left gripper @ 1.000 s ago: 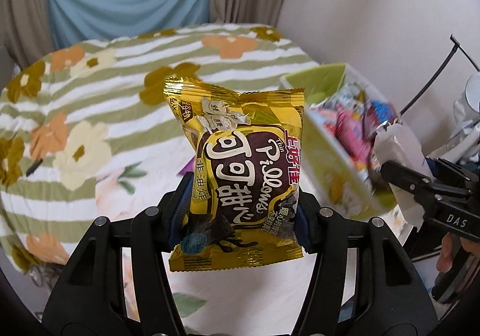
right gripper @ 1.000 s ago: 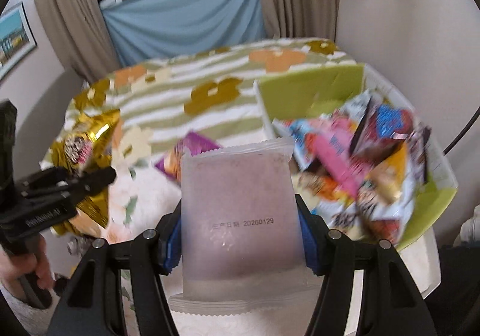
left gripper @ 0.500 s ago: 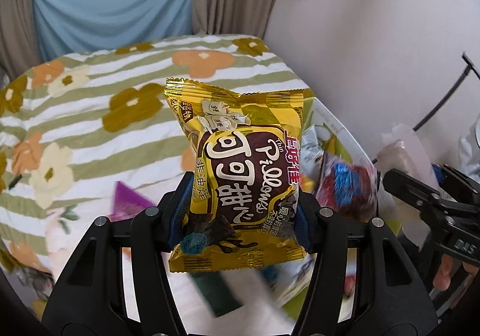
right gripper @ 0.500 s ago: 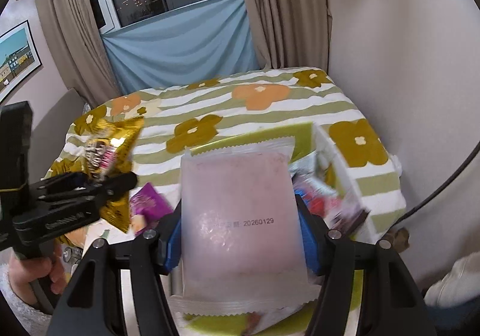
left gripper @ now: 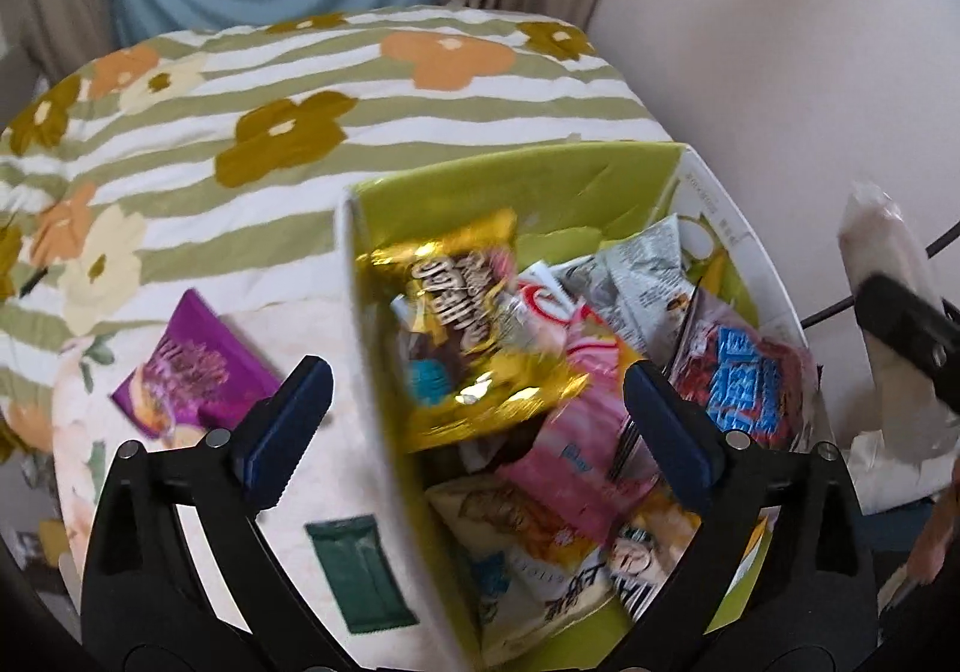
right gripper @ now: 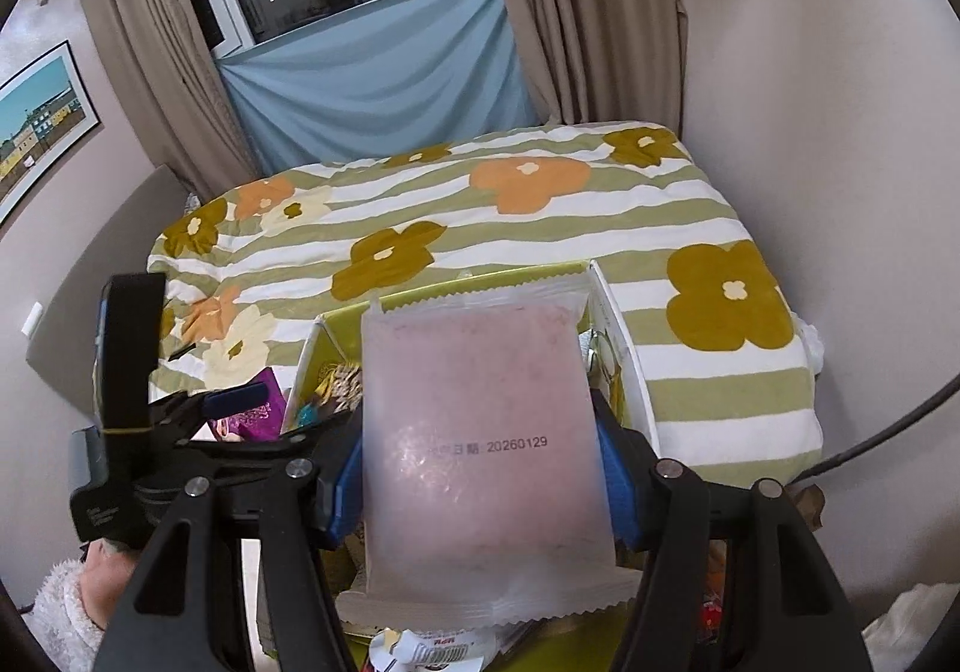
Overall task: Organize snacks
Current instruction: 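Carry both held bags over the yellow-green box, then open both grippers to drop the gold and white bags into the box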
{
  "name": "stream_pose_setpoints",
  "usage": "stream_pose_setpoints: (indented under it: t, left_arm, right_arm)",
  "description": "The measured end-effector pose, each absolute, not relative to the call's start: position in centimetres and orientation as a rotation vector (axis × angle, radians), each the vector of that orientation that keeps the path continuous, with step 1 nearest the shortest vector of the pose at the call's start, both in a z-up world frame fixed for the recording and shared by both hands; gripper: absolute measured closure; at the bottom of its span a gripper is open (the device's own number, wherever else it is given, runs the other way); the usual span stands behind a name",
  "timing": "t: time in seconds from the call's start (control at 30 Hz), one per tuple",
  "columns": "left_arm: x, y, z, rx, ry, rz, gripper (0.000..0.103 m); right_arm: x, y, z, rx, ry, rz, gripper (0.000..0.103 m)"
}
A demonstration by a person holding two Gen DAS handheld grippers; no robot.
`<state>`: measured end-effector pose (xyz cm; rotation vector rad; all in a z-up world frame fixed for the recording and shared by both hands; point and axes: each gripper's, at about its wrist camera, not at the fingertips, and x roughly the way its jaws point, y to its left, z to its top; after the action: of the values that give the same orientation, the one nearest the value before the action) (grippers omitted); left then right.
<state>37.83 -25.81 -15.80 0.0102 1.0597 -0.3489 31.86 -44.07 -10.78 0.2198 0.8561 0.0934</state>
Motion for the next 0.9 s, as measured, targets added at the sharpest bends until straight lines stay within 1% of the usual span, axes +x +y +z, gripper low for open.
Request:
stream_pose_setpoints:
  t: [0.23, 0.43, 0.57, 0.63, 0.67, 0.7, 0.9]
  left_arm:
    - [36.1, -22.2, -15.6, -0.052, 1.067, -0.279, 0.006]
    - [35.4, -20.1, -15.4, -0.047, 1.072, -0.208, 0.006]
    - [34.6, -18.2, -15.3, -0.064, 1.072, -0.172, 0.006]
    - [34.2, -17.4, -15.4, -0.067, 1.072, -0.153, 0.006]
    - [34.0, -17.0, -15.4, -0.069, 1.072, -0.145, 0.006]
    - [33.7, -16.6, -15.5, -0.073, 1.073, -0.139, 0.006]
    - [32.6, -15.3, -16.1, -0.102, 1.084, -0.142, 0.006]
  right_arm:
    - [34.0, -43.6, -11.7, 0.222, 0.885, 0.172, 0.044]
    - [37.2, -42.5, -12.6, 0.213, 0.925, 0.215, 0.043]
    - [38.6, -41.8, -13.3, 0.214, 0.92, 0.214, 0.042]
    - [38.6, -41.7, -13.7, 0.218, 0.925, 0.196, 0.031]
    - [38.5, -41.7, -14.0, 0.226, 0.932, 0.197, 0.017]
    - [38.3, -41.7, -14.3, 0.231, 0.938, 0.202, 0.011]
    - [35.9, -41.2, -15.3, 0.214, 0.955, 0.197, 0.011]
